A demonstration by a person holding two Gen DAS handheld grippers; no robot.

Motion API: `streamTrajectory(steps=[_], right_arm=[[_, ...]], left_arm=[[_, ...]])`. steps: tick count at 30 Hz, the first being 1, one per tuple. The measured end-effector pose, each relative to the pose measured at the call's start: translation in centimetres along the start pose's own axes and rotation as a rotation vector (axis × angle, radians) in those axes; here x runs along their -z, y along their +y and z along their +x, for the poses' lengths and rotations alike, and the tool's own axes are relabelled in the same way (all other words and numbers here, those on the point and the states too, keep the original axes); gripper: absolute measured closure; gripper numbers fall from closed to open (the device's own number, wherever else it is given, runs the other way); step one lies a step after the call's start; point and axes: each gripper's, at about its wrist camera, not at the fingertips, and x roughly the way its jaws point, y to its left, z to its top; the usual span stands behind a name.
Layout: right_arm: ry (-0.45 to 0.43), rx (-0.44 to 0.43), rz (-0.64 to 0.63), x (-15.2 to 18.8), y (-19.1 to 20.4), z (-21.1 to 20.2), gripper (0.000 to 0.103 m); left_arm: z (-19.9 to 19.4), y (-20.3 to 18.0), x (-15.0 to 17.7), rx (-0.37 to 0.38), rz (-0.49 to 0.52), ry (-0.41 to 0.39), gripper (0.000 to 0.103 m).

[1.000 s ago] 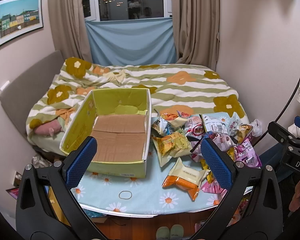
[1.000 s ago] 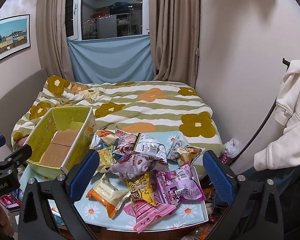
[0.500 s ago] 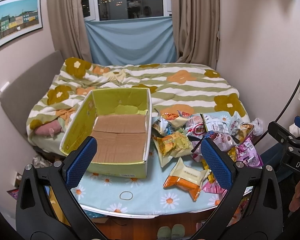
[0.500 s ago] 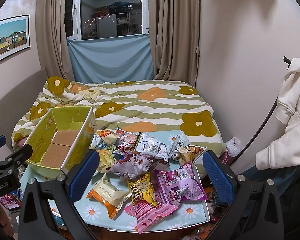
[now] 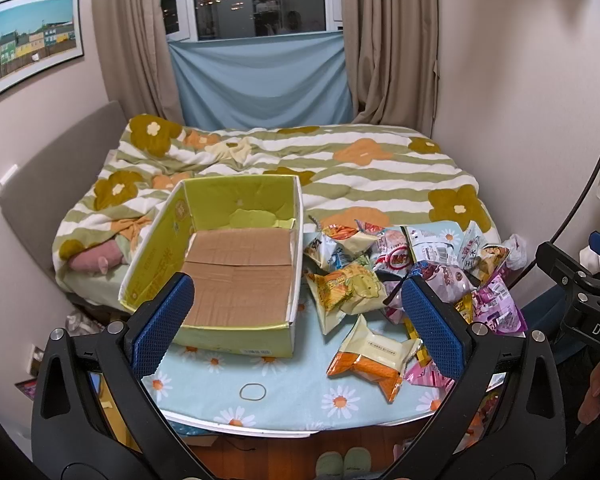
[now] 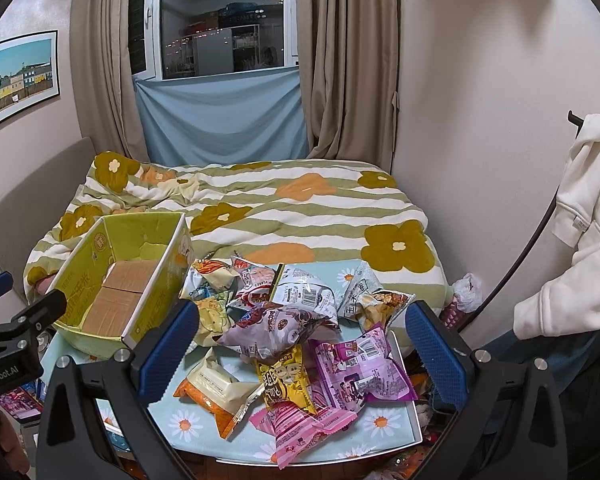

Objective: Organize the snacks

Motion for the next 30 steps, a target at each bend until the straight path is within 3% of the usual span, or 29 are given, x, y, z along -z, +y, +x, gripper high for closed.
streamTrajectory(steps=[15,22,30], right_arm=[[-0.002,-0.003,0.002,0.0,0.1,0.0,0.000],[0.029,-0.008,0.021,1.0,-0.1,1.0,0.000],[0.134,-0.051,-0.004,3.9,-2.0,5.8,0.000]], left_arm=[[0.9,0.0,0.2,0.013,-0.011,0.033,0.000],[4.0,0.0,1.9,0.064,-0.023,0.160,0.000],[10.3,-2.2,6.5,0.131,-0.078,0.397,0.000]])
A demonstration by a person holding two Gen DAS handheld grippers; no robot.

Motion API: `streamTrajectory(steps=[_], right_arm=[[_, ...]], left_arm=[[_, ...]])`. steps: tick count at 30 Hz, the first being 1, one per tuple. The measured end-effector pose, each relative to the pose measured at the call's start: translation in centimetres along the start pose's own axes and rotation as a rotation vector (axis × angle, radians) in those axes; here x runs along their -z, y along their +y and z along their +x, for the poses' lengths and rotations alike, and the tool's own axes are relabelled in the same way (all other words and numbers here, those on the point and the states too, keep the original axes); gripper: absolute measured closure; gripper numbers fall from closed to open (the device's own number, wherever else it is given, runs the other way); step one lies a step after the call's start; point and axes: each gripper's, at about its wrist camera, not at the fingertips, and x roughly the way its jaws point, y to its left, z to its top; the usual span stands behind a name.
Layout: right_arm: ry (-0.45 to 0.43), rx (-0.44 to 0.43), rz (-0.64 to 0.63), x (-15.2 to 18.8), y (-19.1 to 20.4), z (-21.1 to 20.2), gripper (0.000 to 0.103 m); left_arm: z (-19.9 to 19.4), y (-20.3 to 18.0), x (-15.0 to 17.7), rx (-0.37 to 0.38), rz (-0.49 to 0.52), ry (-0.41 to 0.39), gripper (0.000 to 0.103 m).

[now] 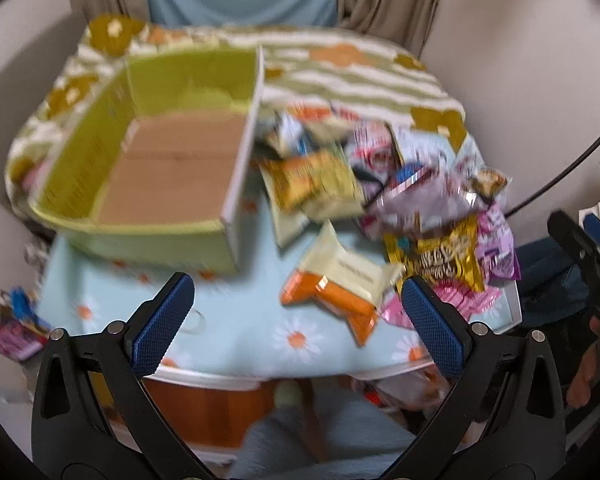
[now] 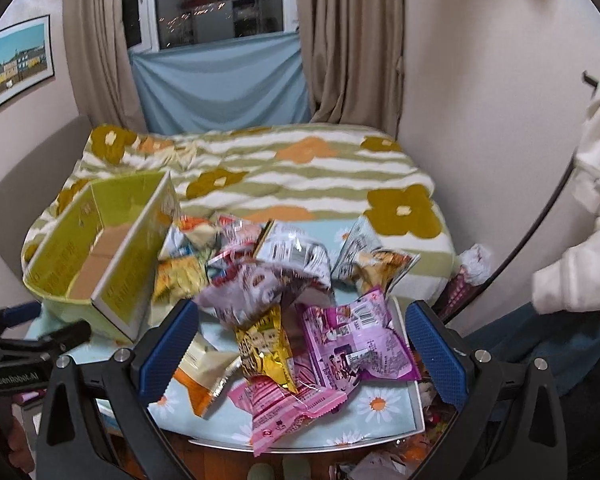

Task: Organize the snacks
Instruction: 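Grasp the orange-and-cream bag with left tool while right tool grasps the purple Sponge bag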

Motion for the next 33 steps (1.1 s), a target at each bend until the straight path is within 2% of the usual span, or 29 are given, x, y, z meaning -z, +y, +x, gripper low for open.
streamTrajectory(steps=[7,11,19,25,28,30,33], right_arm=[[0.061,-0.091,-0.100,-1.0,-1.1,5.0,0.000],[0.105,-0.174,-0.173,-2.0,-1.3,7.5,0.000],[0.202,-0.355,-0.370,-4.1,-0.1,11.8,0.000],[0.253,-0.420,-0.505,-4.5,1.2,14.7,0.000],[0.270,-0.439,-0.560,-4.4,1.8,15.9,0.000],[0.287,-0.451,-0.574,-4.4,2.0,16.6,0.000],[0.309,-0.471,-0.590,-4.4,2.2,17.5,0.000]], left_arm=[[6.8,-1.5,0.7,0.042,-0.147,0.165,0.000],[9.1,-2.3,0.4,0.062,-0.250,0.193,0.000],[13.0,-2.6,0.3,0.047,-0.422,0.242,0.000],[14.9,-2.7,-0.1,0.027,-0.471,0.281,0.008],[15.8,-2.8,-0.3,0.020,-0.481,0.310,0.018],[16.4,-2.9,-0.3,0.014,-0.482,0.330,0.031],[17.1,-2.6,0.1,0.023,-0.499,0.344,0.037]])
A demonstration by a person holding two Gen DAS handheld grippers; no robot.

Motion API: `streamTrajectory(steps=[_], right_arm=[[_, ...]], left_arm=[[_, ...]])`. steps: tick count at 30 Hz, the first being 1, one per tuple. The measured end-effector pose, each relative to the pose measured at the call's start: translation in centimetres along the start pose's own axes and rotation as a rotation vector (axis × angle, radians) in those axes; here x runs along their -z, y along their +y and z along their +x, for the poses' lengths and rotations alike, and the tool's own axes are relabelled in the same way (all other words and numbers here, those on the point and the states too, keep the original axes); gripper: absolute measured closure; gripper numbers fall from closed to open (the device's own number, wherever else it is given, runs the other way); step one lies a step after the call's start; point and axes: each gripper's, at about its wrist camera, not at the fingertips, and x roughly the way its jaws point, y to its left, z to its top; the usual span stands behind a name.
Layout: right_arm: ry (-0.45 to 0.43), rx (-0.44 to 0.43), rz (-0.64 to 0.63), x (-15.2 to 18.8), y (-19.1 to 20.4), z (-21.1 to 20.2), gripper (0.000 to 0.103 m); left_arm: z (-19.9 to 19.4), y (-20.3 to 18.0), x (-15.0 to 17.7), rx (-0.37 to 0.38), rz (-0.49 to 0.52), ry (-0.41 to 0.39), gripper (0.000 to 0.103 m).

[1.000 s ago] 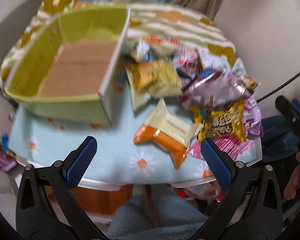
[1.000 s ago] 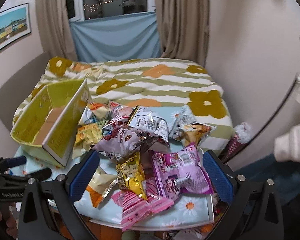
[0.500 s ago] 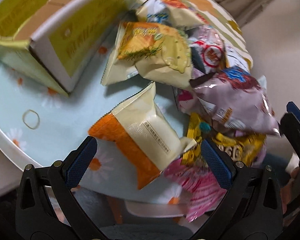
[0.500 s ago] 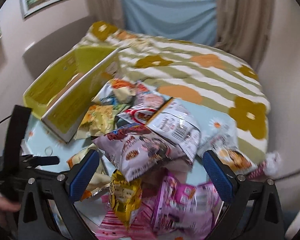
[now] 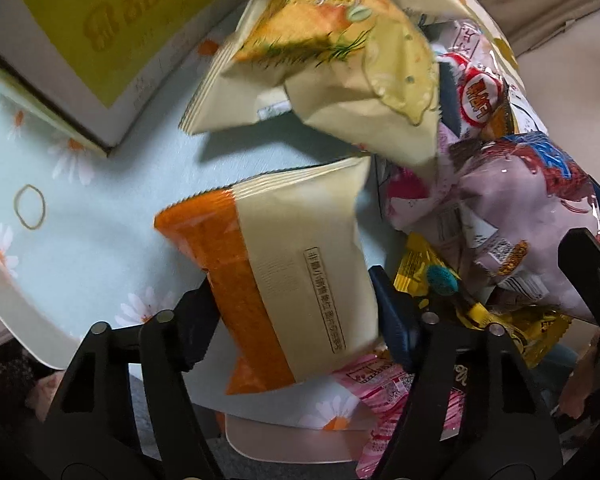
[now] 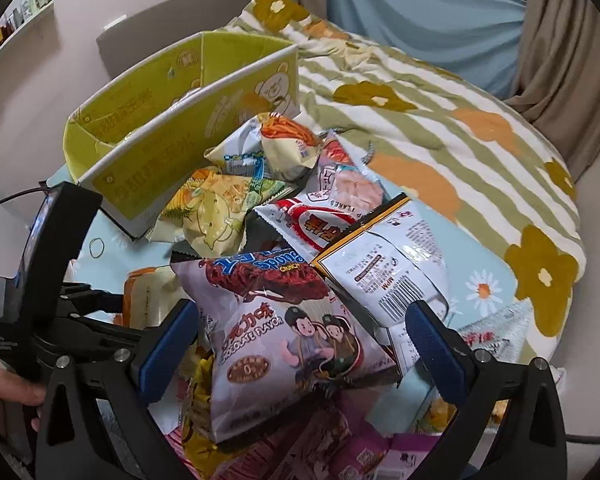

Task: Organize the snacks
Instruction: 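Grasp the orange-and-cream bag with left tool while right tool grasps the purple Sponge bag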

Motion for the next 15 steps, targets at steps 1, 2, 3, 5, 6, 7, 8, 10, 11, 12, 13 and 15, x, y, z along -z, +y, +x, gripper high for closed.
streamTrajectory(steps=[1,2,3,5,6,7,8,10,11,12,13,15], right_arm=[[0.006,-0.007,-0.005,-0.1,-0.1,0.2,0.000],[0.014,-0.014,-0.009,-0.1,-0.1,0.5,0.000],[0.022,-0.021,-0.013,-0.2,-0.2,0.8,0.000],[0.040,-0.036,-0.022,-0.3,-0.3,1.4,0.000],[0.048,-0.044,-0.026,-0.3,-0.3,1.7,0.000],[0.058,-0.054,-0.032,-0.4,-0.2,2.0,0.000],[0.065,-0.064,-0.036,-0.4,-0.2,2.2,0.000],[0.081,-0.084,-0.044,-0.5,-0.1,2.9,0.000],[0.086,-0.088,-0.047,-0.5,-0.1,3.1,0.000],[0.094,-0.092,-0.051,-0.6,-0.1,3.3,0.001],[0.100,-0.097,-0.054,-0.5,0.0,3.5,0.003],[0.116,-0.110,-0.057,-0.5,0.0,3.9,0.006]], left_arm=[[0.0,0.3,0.2,0.006,-0.001,-0.003,0.037],[0.0,0.3,0.2,0.011,0.002,-0.004,0.037],[0.0,0.6,0.3,0.011,0.007,-0.006,0.037],[0.0,0.7,0.5,0.010,0.019,-0.008,0.038],[-0.1,0.7,0.6,0.008,0.024,-0.010,0.038],[-0.2,0.7,0.5,0.006,0.028,-0.012,0.038],[-0.2,0.7,0.6,0.003,0.033,-0.015,0.038],[-0.7,1.0,1.4,-0.001,0.039,-0.020,0.039],[-0.8,1.1,1.4,-0.002,0.041,-0.021,0.039],[-0.8,1.1,1.4,-0.003,0.044,-0.023,0.039],[-0.8,1.2,1.4,-0.005,0.047,-0.024,0.039],[-1.5,1.7,1.7,-0.007,0.049,-0.027,0.040]])
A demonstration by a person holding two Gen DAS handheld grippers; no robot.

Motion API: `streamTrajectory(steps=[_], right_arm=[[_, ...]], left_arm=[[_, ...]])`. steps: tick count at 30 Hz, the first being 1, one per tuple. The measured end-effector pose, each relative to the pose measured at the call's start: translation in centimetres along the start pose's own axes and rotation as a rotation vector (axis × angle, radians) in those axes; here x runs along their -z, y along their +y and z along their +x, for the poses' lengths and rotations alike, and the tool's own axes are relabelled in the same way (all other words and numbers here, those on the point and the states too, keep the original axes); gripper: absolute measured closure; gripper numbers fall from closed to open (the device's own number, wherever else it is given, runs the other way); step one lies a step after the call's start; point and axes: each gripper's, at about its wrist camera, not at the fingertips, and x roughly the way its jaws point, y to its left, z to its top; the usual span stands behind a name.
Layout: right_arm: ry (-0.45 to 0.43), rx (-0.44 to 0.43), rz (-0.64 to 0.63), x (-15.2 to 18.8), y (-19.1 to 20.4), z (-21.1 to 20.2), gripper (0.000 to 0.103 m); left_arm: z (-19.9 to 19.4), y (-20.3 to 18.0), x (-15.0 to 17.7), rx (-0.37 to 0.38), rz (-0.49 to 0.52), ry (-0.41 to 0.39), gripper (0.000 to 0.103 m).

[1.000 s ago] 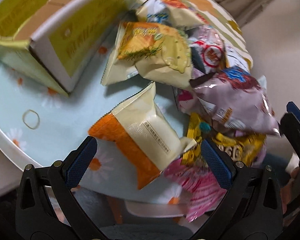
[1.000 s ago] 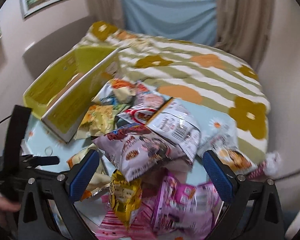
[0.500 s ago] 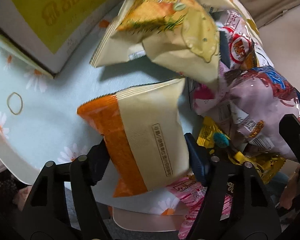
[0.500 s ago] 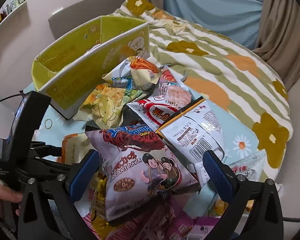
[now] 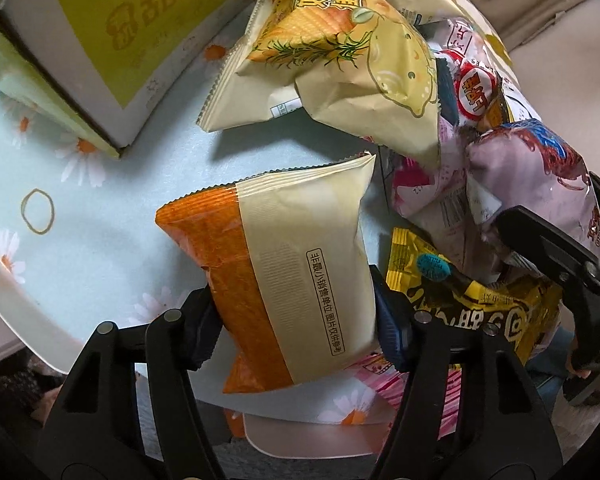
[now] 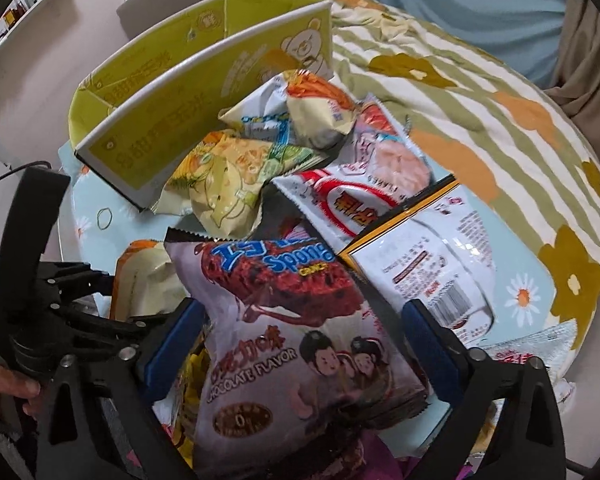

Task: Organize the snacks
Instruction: 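Grasp the orange-and-cream bag with left tool while right tool grasps the purple Sponge bag, then carry both bags over the box and open both tools to drop them inside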

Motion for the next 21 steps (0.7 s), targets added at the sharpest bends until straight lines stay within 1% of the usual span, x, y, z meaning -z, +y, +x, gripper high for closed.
streamTrajectory(steps=[2,3,5,6,8,11,13,16,21], right_arm=[[0.013,-0.018,0.002,0.0,0.1,0.4,0.015],[0.017,-0.027,0.005,0.0,0.1,0.4,0.017],[0.024,-0.042,0.006,0.0,0.2,0.5,0.027],[0.029,-0.045,0.004,0.0,0.3,0.6,0.029],[0.039,-0.045,-0.001,0.0,0.4,0.5,0.039],[0.029,-0.034,0.003,0.3,0.7,0.1,0.043],[0.021,-0.030,0.011,0.3,0.7,-0.2,0.044],[0.002,-0.047,0.028,0.2,0.9,-1.2,0.044],[-0.043,-0.037,0.033,0.1,1.6,-3.6,0.044]], left_arm=[[-0.7,0.9,0.5,-0.002,0.003,-0.003,0.040],[-1.0,1.1,0.7,-0.002,0.004,-0.005,0.040],[-1.3,1.1,0.6,-0.004,0.010,-0.011,0.040],[-1.6,1.1,0.7,-0.004,0.016,-0.015,0.040],[-2.3,1.0,0.8,-0.004,0.029,-0.020,0.040],[-3.4,0.4,1.0,-0.008,0.051,-0.035,0.040],[-4.3,0.1,1.0,-0.012,0.066,-0.049,0.040],[-6.0,-0.5,0.8,-0.017,0.095,-0.075,0.040],[-9.7,-1.5,0.1,-0.017,0.160,-0.135,0.040]])
